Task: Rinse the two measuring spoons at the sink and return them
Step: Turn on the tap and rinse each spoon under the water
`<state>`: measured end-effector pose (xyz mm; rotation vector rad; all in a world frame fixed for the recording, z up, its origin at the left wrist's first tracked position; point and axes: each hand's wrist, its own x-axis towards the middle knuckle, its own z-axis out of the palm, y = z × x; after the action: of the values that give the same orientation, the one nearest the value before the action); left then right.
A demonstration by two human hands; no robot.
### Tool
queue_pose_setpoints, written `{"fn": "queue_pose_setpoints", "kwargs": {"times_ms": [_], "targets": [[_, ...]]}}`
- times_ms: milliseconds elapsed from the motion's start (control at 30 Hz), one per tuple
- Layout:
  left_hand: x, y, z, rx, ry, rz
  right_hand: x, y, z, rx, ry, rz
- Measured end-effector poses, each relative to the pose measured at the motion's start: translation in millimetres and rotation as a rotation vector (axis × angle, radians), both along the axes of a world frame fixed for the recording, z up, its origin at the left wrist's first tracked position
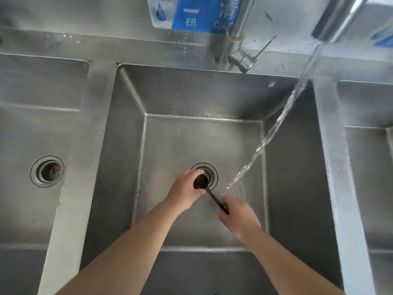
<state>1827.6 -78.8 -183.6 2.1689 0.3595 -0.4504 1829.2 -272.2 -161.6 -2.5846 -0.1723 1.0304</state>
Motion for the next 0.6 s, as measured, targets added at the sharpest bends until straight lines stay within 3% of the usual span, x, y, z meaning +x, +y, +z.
{"fn": "queue_pose_setpoints", "kwargs": {"times_ms": [300,467,600], "targets": [[23.7,-62.3,95.7,-0.12,-0.02,0.031,19.6,-81.2,103.5,0.151,-0.095,-0.026],[28.5,-68.1,137.3,-0.234,0.041,0.206,30.1,-92.3,140.7,0.195,-0.111,0.002],[28.2,-72.6,161.7,-0.581,0.095,0.404,33.0,-96.8,162.8,0.223,-0.129,-0.014]]}}
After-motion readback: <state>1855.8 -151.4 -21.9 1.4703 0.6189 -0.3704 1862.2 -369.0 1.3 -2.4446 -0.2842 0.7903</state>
